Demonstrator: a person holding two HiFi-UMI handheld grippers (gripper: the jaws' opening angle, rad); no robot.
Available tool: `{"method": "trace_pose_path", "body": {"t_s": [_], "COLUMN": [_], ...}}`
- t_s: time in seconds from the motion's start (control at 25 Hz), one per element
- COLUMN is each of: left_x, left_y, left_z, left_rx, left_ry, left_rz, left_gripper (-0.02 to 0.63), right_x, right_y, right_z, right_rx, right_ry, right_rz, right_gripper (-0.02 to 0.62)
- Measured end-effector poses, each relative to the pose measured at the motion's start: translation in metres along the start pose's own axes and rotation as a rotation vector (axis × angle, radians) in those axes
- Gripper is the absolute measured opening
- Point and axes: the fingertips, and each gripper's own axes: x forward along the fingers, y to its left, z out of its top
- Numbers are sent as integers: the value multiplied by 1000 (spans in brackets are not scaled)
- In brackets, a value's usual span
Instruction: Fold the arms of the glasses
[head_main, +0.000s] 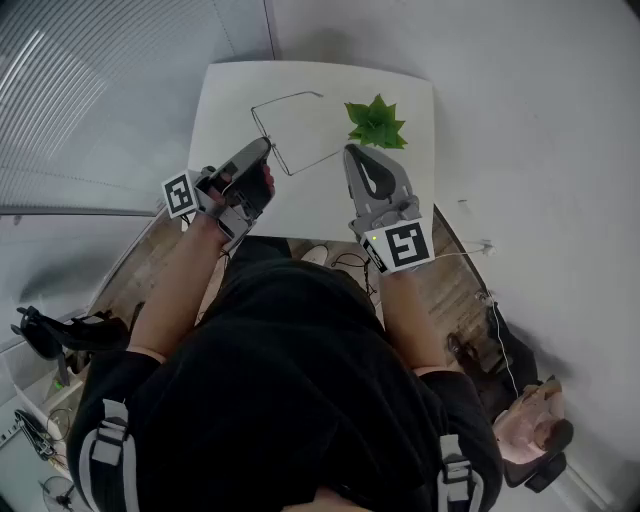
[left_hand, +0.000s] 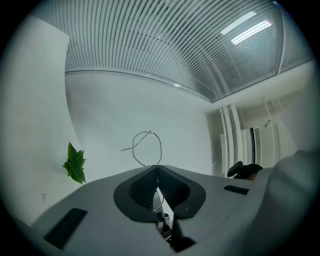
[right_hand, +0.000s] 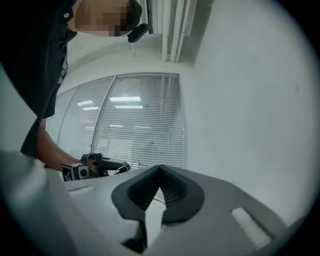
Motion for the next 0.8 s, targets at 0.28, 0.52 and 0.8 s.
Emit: {"method": "trace_pose_path", "body": {"t_s": [0.28, 0.52, 0.8], "left_x": [2, 1, 0], "left_y": [-1, -1, -6], "left_z": [0, 1, 3], "left_rx": [-4, -14, -17], "left_ry": [-5, -14, -17], "left_rz": [-7, -14, -18], "left_gripper": [11, 11, 11], "right_x": [0, -1, -3], "right_y": [-1, -5, -5], "right_z": [-1, -5, -4], "right_rx": [14, 40, 19], "right_ry": [4, 13, 23], "right_rz": [5, 0, -15], "right_gripper": [11, 12, 12]}}
